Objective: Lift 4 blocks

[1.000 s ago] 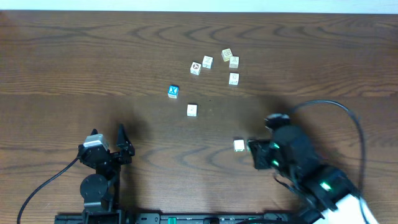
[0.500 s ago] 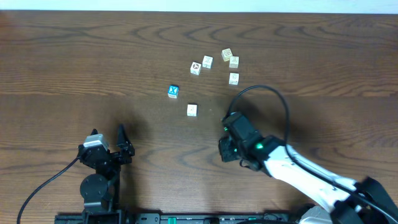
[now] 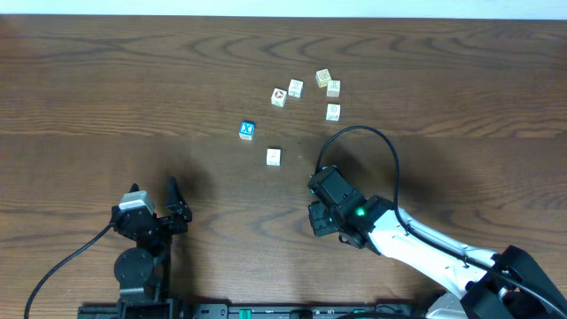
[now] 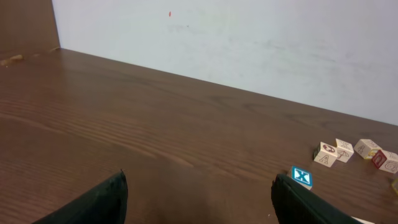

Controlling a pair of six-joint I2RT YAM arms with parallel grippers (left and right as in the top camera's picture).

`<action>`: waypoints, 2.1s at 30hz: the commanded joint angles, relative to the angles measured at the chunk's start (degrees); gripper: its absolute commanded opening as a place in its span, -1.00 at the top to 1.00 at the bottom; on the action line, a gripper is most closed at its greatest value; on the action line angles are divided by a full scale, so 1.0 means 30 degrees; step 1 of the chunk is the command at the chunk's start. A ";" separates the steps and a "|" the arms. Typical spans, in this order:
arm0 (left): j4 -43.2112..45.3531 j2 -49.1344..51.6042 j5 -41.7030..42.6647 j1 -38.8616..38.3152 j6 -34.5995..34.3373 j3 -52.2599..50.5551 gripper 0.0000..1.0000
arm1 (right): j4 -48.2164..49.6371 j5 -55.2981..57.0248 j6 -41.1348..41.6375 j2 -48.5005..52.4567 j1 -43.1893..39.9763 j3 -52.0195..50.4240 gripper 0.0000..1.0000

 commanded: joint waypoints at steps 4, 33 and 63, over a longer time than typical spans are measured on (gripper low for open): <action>-0.0787 -0.0015 -0.0459 -0.0080 0.0029 -0.0328 -0.49 | 0.0153 0.1574 -0.0240 -0.0080 0.0131 0.0335 0.20; -0.0787 -0.0015 -0.0459 -0.0080 0.0029 -0.0328 -0.49 | -0.1129 0.4328 -0.2295 -0.0087 0.0131 0.3825 -0.07; -0.0787 -0.0015 -0.0459 -0.0080 0.0029 -0.0328 -0.49 | -0.2280 0.4204 -0.1916 0.1581 -0.2375 0.3796 0.80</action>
